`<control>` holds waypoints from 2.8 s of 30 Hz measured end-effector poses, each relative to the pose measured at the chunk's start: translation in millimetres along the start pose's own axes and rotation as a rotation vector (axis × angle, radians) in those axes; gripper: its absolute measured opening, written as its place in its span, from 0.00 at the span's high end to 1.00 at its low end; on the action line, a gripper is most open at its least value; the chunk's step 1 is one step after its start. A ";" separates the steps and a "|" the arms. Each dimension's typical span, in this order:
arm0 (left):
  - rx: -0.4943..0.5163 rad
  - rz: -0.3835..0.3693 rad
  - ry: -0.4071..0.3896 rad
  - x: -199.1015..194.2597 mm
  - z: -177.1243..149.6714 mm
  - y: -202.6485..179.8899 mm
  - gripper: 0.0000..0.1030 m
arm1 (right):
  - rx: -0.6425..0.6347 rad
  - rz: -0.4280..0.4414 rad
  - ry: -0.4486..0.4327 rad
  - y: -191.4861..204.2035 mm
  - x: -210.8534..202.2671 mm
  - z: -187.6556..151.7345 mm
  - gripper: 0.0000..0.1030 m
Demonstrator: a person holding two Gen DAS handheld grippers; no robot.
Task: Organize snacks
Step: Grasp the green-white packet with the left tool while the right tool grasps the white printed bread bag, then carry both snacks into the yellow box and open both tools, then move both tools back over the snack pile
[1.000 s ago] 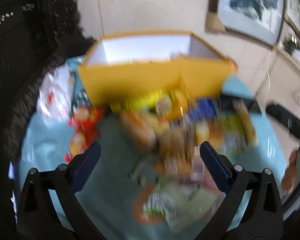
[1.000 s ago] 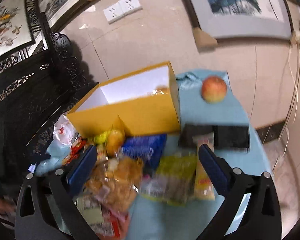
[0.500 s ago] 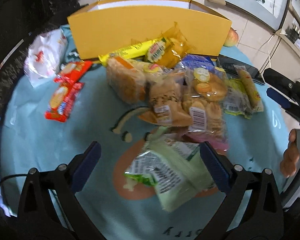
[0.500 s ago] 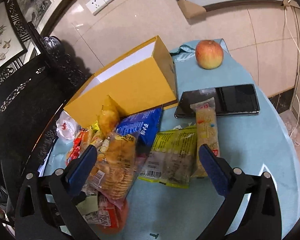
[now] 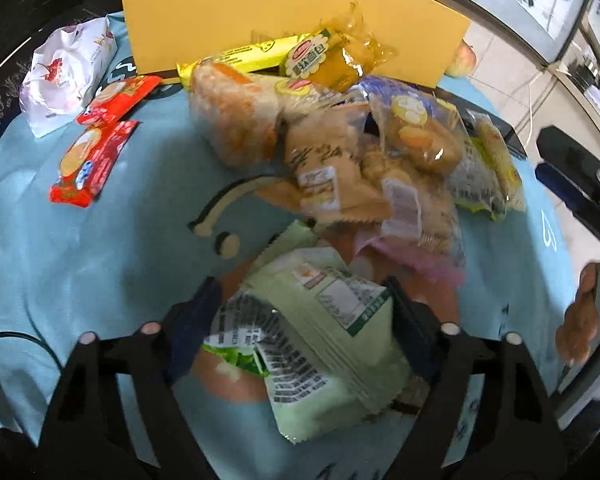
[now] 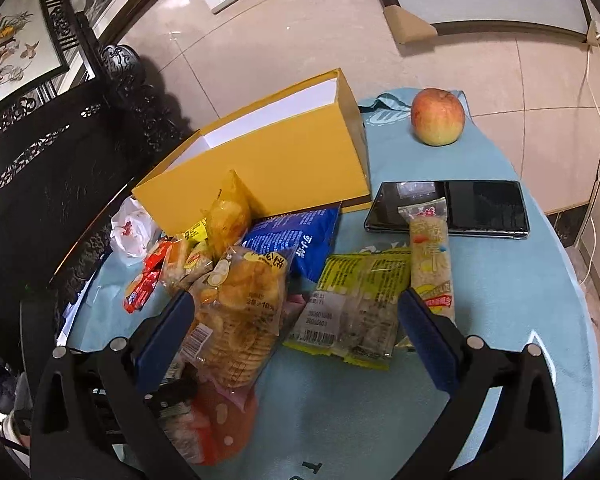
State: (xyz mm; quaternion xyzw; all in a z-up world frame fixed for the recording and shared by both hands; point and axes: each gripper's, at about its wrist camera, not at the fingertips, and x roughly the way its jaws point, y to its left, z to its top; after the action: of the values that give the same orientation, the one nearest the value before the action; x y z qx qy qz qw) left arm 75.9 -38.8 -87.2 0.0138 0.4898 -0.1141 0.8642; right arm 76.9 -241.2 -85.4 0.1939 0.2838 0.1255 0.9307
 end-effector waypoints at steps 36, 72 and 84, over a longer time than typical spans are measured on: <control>-0.065 0.018 -0.090 -38.0 -20.0 50.2 0.27 | -0.534 0.133 0.221 106.0 -4.9 -76.6 0.65; -0.275 -0.044 -0.325 -10.7 259.6 35.8 0.08 | -0.221 -0.173 -0.112 47.3 106.5 158.0 0.42; -0.275 -0.072 -0.344 -62.2 210.1 38.0 0.02 | -0.129 -0.083 -0.186 25.8 32.1 129.8 0.18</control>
State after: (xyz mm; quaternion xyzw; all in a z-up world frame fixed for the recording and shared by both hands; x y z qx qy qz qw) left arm 230.3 -18.9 71.5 -0.1413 0.3462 -0.0780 0.9242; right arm 174.5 -244.7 9.5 0.1323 0.1952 0.0866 0.9679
